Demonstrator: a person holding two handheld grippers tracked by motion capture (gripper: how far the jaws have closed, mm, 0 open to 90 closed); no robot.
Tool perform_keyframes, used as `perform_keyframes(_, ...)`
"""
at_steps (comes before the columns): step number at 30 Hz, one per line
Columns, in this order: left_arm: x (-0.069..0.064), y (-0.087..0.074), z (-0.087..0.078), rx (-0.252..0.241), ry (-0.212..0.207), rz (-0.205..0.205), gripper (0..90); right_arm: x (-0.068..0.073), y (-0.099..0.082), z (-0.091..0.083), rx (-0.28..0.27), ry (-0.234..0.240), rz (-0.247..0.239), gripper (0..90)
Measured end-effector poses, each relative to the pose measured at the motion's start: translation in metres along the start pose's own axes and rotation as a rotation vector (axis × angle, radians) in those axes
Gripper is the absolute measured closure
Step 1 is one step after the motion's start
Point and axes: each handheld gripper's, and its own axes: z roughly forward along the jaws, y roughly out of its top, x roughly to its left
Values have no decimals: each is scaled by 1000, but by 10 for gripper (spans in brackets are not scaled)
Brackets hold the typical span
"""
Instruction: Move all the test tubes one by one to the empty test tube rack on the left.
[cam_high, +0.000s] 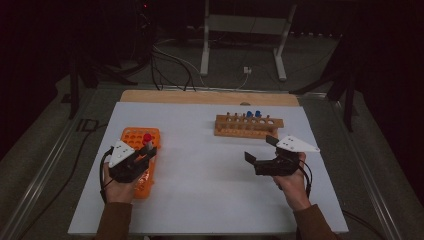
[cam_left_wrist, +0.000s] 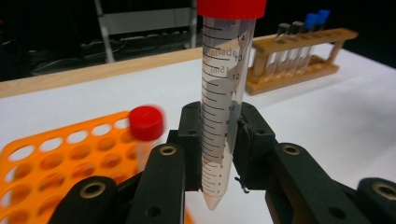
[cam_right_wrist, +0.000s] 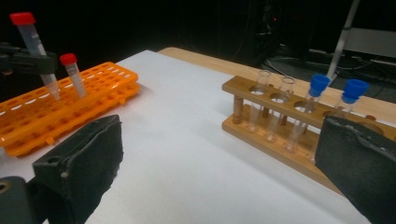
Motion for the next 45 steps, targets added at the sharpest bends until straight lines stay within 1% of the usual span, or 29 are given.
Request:
perform_keyframes(5,9,-5,1,12,27,-13,751,3,0,3,2,8,-6,12)
perform_keyframes(9,15,-9,4,22,41,-14,751,3,-1,4,4,10,1,12)
perform_keyframes(15,14,-13,7,46,54,7,751,3,-1,4,-4,10,-1,12)
perform_keyframes(18,15,-16,5,38,59,-7,751,3,0,3,-2,10,-2,13)
perform_keyframes(23,15,-17,2,39,64,-5,751,3,0,3,-1,10,-4,13)
perform_keyframes(26,15,-16,4,29,75,-8,751,4,-1,4,2,13,-5,13)
perform_keyframes(27,14,-16,6,27,76,-5,752,4,-1,5,3,15,-6,12)
perform_keyframes(29,12,-17,9,39,85,8,752,4,-1,5,4,15,-6,13)
perform_keyframes(31,12,-17,10,48,87,11,752,4,-1,5,5,16,-6,13)
perform_keyframes(33,11,-17,10,81,99,11,752,4,-1,4,3,15,-7,13)
perform_keyframes(35,11,-17,10,111,94,6,751,3,-1,4,2,15,-5,13)
perform_keyframes(37,11,-20,11,148,97,15,751,3,-1,4,1,14,-5,13)
perform_keyframes(40,13,-23,12,173,97,-4,751,4,-1,3,2,16,-8,13)
perform_keyframes(41,14,-23,13,188,98,-4,751,4,-1,3,2,17,-9,13)
perform_keyframes(42,13,-24,15,206,98,-2,750,4,-1,3,3,18,-9,13)
perform_keyframes(44,12,-25,19,248,110,21,750,4,-1,4,5,17,-10,13)
perform_keyframes(45,11,-25,21,260,118,25,751,4,-1,4,7,17,-11,13)
